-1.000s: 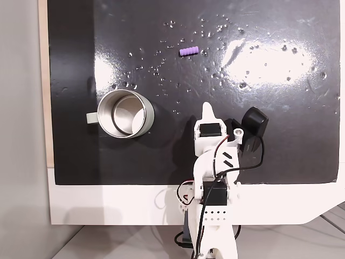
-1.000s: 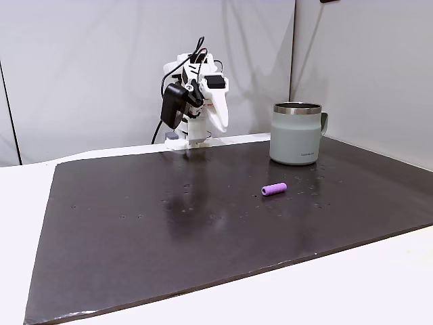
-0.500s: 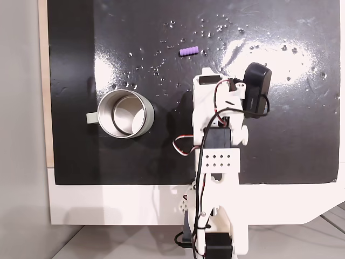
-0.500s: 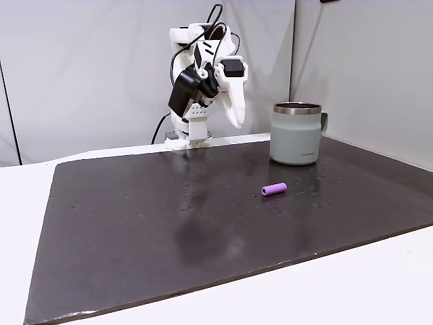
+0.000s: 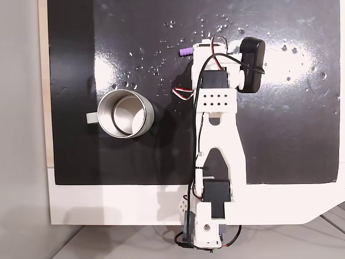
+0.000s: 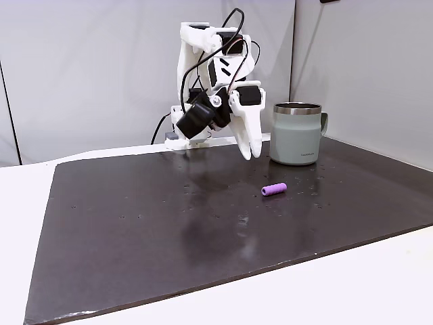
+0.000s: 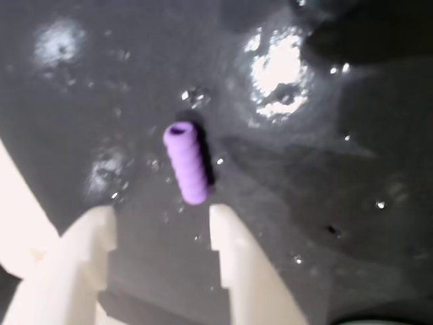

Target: Grasp a pengrip and put it in the cup.

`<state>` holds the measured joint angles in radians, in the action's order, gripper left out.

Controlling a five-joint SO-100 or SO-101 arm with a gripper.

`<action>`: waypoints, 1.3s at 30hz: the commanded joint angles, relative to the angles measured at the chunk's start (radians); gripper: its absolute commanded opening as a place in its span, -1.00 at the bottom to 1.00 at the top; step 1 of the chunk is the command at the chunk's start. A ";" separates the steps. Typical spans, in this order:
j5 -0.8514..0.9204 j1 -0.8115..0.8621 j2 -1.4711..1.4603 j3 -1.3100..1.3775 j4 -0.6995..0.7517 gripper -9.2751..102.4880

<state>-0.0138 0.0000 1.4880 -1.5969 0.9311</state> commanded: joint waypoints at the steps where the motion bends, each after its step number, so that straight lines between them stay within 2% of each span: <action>1: -0.014 -0.023 -0.072 0.140 0.043 -0.57; 12: -0.052 -0.086 -0.272 0.344 0.095 -0.57; 30: -0.063 -0.064 -0.445 0.466 0.107 -0.59; 35: -0.063 -0.064 -0.474 0.486 0.123 -0.81; 39: -0.064 -0.061 -0.480 0.486 0.126 -0.83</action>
<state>-0.0706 -0.0690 1.0048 -1.1474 1.0492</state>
